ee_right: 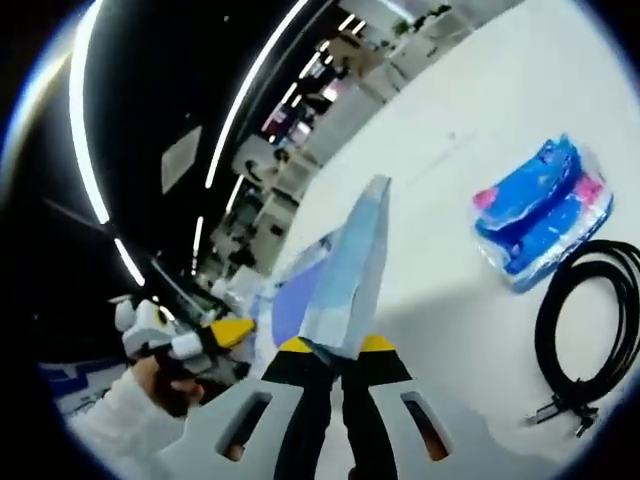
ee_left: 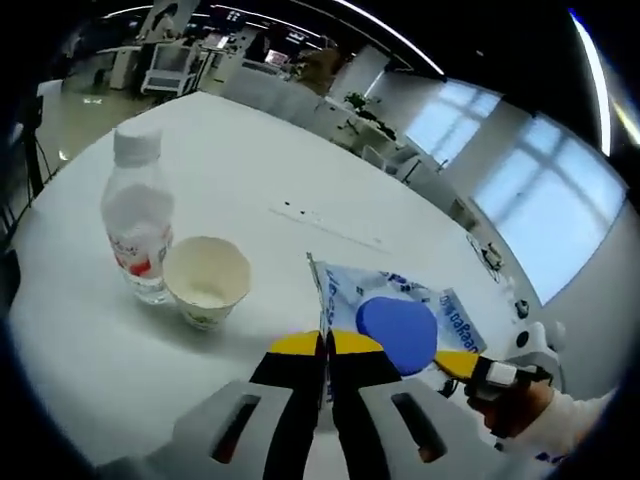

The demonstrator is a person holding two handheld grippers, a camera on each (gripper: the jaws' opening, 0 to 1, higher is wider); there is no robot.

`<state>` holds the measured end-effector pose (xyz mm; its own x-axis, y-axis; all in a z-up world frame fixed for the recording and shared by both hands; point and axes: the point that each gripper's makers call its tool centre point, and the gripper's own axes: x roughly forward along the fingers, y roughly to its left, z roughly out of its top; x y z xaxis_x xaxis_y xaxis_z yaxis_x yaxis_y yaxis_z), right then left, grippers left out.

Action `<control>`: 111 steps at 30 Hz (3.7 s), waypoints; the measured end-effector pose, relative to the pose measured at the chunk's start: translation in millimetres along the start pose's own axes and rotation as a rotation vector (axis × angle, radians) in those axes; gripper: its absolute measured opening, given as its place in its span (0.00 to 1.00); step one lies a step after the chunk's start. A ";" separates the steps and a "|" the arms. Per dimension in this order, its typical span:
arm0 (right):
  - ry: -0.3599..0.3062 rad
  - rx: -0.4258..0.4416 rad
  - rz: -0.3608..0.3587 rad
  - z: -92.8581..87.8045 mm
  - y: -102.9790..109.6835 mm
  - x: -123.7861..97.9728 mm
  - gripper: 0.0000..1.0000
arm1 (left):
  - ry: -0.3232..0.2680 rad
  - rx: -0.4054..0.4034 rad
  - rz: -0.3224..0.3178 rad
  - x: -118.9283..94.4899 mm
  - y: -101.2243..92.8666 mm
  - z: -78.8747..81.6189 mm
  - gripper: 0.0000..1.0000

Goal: Arrange the tabletop items into an orderly group along one side of the table until the central work area is clear of visible clutter.

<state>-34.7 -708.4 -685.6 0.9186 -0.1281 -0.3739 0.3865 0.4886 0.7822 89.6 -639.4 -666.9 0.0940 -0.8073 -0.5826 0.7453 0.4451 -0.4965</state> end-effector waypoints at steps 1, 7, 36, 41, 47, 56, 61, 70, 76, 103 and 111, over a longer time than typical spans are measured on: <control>0.009 0.002 -0.010 -1.0 -5.0 5.5 0.00 | 0.006 -0.004 0.010 5.6 4.5 -1.2 0.00; 0.013 0.023 -0.054 -0.4 -24.2 21.2 0.00 | -0.015 -0.082 0.026 28.2 16.7 -3.5 0.00; 0.032 0.019 -0.164 -11.7 -52.4 41.7 0.06 | -0.008 -0.122 -0.002 8.3 37.5 -44.5 0.00; 0.036 0.008 -0.181 -14.7 -47.7 37.0 0.32 | -0.011 -0.119 -0.029 -10.1 35.6 -58.1 0.03; 0.079 -0.055 -0.194 -19.6 -42.6 28.0 0.45 | -0.026 -0.150 -0.033 -32.8 38.8 -65.5 0.06; 0.083 -0.083 -0.173 -17.5 -28.9 2.0 0.52 | -0.044 -0.113 -0.052 -57.8 32.4 -61.1 0.18; 0.090 -0.178 -0.133 -15.6 -20.0 -17.6 0.57 | -0.079 0.034 -0.014 -66.4 31.0 -52.2 0.52; 0.071 -0.252 -0.082 -18.9 -5.2 -59.3 0.62 | -0.126 0.287 0.091 -74.5 43.3 -18.3 0.61; 0.109 -0.329 -0.044 -32.2 -4.4 -93.0 0.75 | -0.018 0.437 0.051 -53.9 30.9 -12.1 0.72; 0.159 -0.396 -0.208 -74.5 -77.5 -214.9 0.75 | 0.252 0.757 0.081 13.2 45.1 8.0 0.22; 0.101 -0.325 -0.208 -69.0 -79.9 -215.0 0.75 | 0.271 0.705 0.101 28.0 58.3 7.7 0.01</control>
<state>-268.8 -660.3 -702.1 0.8046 -0.1754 -0.5674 0.5021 0.7111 0.4922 140.8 -639.1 -707.2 0.0862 -0.6120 -0.7861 0.9954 0.0855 0.0426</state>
